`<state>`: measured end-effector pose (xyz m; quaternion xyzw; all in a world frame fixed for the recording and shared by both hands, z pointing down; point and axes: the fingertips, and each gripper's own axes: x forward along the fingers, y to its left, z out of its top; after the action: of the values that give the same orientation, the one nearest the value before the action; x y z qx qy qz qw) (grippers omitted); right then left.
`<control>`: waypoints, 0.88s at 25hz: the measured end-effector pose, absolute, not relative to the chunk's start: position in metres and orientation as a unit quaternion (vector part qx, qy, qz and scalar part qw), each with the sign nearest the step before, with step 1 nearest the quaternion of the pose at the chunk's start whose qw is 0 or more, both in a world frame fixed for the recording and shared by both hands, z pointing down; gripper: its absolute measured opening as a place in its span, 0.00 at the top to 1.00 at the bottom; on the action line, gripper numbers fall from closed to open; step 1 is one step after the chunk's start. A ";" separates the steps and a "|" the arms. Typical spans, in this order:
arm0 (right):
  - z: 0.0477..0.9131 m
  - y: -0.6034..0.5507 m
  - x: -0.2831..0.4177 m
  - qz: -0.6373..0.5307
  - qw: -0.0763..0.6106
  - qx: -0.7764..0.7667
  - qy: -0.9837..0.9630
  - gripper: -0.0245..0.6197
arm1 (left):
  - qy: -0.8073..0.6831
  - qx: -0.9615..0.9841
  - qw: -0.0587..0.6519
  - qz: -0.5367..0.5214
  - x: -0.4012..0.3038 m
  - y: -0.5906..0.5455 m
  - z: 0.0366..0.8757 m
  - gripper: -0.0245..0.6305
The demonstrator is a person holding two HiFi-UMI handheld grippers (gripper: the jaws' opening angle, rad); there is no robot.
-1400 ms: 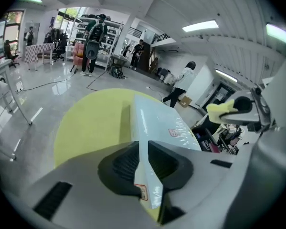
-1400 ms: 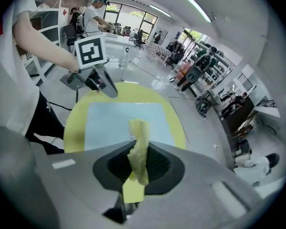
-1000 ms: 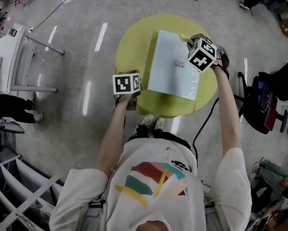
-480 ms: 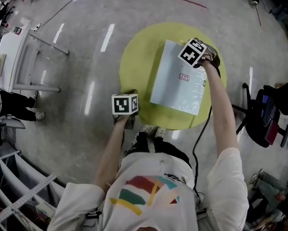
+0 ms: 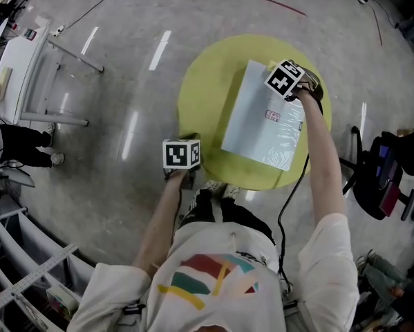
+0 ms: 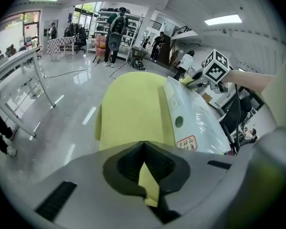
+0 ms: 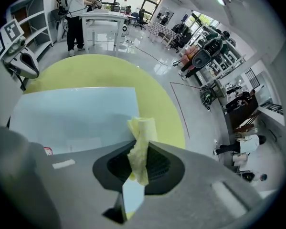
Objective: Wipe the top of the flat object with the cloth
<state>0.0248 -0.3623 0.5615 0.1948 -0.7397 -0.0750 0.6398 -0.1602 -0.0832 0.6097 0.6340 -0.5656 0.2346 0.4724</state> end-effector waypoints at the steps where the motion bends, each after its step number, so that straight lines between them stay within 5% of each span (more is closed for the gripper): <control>1: 0.561 -0.361 0.025 -0.075 0.640 0.194 -0.740 0.92 | -0.566 0.634 0.472 0.233 -0.161 -0.083 0.610 0.94; 22: 0.563 -0.266 0.032 -0.032 0.637 0.153 -0.755 0.92 | -0.543 0.667 0.460 0.219 -0.131 -0.088 0.595 0.94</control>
<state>0.0317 -0.2664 0.5633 0.1535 -0.7545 -0.0325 0.6372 -0.1306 -0.0882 0.5953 0.6675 -0.5433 0.2190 0.4597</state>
